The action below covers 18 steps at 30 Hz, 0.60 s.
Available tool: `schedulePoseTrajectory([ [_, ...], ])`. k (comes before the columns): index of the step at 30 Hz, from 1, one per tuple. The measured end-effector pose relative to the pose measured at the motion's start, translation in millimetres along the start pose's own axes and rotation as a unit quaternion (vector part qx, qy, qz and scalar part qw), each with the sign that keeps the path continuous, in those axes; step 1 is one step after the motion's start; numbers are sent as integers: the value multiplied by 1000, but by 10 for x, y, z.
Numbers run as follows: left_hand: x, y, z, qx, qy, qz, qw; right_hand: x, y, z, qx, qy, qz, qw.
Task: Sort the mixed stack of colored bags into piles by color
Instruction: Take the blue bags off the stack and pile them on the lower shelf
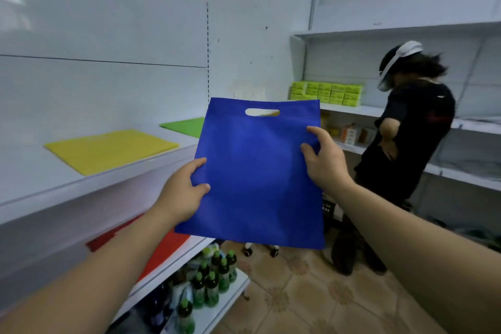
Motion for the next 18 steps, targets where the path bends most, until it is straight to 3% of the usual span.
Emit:
schedulePoseTrajectory([
  [9, -144, 209, 1041, 33, 21, -12, 999, -879, 328, -378, 12, -59, 25, 998],
  [18, 572, 750, 1518, 43, 20, -81, 996, -1491, 888, 408, 80, -55, 59, 994],
])
Point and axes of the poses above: each hand's wrist, its own y-axis towards the middle knuckle, its own z-axis out of the palm, x = y × z, the point moved 6 cm from there along y, towards the middle knuckle, and after that the axes turned 2 degrees about -x, right-handed, at the moved point
